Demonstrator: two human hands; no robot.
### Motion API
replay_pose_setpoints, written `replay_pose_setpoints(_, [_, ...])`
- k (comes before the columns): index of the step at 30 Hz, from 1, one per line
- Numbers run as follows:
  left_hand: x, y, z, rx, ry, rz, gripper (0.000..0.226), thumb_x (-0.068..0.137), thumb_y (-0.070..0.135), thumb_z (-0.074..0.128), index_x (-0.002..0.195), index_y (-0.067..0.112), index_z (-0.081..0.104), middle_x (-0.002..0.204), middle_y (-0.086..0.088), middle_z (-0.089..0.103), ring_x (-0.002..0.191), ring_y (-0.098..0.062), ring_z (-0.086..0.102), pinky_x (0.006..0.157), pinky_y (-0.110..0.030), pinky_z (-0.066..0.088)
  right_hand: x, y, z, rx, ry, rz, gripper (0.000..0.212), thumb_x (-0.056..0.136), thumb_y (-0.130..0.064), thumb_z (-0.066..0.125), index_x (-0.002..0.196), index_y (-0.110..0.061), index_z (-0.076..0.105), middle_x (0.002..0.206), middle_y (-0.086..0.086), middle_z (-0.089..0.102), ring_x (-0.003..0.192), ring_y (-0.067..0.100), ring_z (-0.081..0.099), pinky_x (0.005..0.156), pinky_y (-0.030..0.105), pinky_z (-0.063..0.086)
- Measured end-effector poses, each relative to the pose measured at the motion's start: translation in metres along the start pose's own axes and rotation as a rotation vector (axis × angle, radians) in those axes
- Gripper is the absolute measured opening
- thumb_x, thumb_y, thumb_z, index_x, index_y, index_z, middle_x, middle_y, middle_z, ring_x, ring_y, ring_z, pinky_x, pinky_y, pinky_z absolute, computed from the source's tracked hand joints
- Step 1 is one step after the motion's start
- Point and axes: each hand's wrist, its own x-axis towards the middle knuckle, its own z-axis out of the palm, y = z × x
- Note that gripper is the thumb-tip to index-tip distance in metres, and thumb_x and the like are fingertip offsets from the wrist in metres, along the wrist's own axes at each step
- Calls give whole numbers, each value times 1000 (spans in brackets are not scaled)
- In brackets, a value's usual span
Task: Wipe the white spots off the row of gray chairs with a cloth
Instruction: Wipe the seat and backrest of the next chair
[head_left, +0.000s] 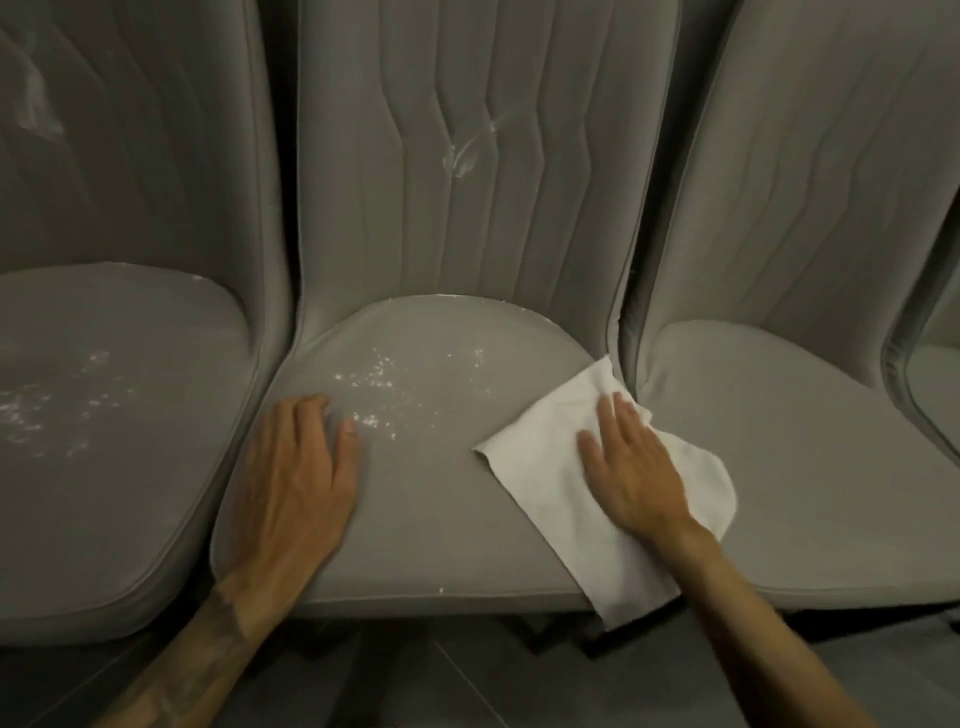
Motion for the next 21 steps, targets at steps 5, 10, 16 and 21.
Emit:
replay_pose_setpoints(5, [1,0,4,-73,10,-57,46,106,43,36,126,7,57,113,-12,61,101,-27,56,91,-40,45,-17,-36,32,32,15,-164,82,101,-68,-1,166,-19,-3,171,-4,-12,160,12,-11,130,33,-3])
replay_pose_setpoints(10, [2,1,5,-73,2,-57,45,106,40,36,126,6,58,114,-13,62,102,-30,57,94,-40,44,46,-24,10,4,0,-112,70,109,-52,16,167,-13,7,175,4,1,162,19,0,132,36,7])
replay_pose_setpoints(16, [1,0,5,-92,51,-63,38,106,35,42,125,7,58,112,-9,61,101,-20,51,90,-24,32,26,-62,27,41,-18,-186,74,101,-73,10,165,-38,-3,175,1,-9,162,25,-9,132,45,0])
replay_pose_setpoints(21, [1,-3,10,-67,70,-37,36,107,36,40,125,9,56,112,-9,61,101,-19,50,91,-25,32,37,-34,24,-6,-5,-309,64,109,-58,19,167,-31,12,174,-4,6,162,16,4,132,35,7])
